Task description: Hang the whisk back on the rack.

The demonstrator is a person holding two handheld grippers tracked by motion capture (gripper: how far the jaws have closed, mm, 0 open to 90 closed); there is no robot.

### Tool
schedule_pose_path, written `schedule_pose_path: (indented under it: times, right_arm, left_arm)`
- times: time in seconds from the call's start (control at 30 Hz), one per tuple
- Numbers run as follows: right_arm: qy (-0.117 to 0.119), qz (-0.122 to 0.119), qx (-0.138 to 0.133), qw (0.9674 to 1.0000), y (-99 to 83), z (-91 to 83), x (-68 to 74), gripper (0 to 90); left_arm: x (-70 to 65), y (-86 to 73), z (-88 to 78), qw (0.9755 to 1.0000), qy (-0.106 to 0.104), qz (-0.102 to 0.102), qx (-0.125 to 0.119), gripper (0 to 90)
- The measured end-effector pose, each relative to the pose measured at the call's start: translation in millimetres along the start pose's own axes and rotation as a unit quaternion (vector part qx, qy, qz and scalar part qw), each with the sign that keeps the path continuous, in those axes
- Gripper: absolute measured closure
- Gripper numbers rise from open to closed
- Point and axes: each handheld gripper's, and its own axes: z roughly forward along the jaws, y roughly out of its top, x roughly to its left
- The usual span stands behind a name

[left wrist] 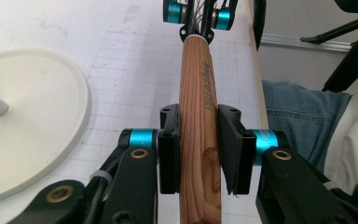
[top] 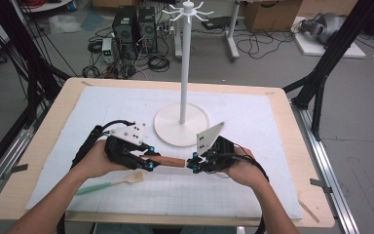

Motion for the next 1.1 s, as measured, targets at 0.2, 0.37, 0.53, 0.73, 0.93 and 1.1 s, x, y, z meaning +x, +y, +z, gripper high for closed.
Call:
schedule_pose_path:
  times: [0.2, 0.37, 0.53, 0.73, 0.93, 1.1]
  right_arm:
    - [0.003, -0.002, 0.003, 1.0000, 0.4, 0.6, 0.7, 81.0]
    - [0.004, -0.003, 0.002, 1.0000, 0.7, 1.0, 1.5, 81.0]
    - [0.005, -0.001, -0.002, 1.0000, 0.5, 0.9, 1.8, 81.0]
    - [0.006, 0.000, -0.007, 1.0000, 0.6, 0.9, 1.8, 80.6]
    - [0.014, 0.008, -0.006, 0.9999, 0.4, 3.9, 1.2, 80.1]
    - [0.017, 0.005, -0.008, 0.9998, 0.6, 5.7, 0.6, 80.3]
  left_arm:
    - [0.9, -0.2, -1.1, 1.0000, -0.007, -0.001, -0.003, 70.7]
    - [1.3, -0.5, -2.1, 0.9999, -0.011, -0.005, -0.010, 70.8]
    - [1.7, -0.2, -3.8, 0.9998, -0.013, -0.005, -0.011, 70.8]
    - [2.6, -0.4, -5.9, 0.9996, -0.019, -0.009, -0.020, 70.8]
    - [3.5, -0.4, -7.1, 0.9993, -0.023, -0.010, -0.029, 70.9]
    - [3.5, 0.2, -9.1, 0.9990, -0.024, -0.011, -0.035, 70.9]
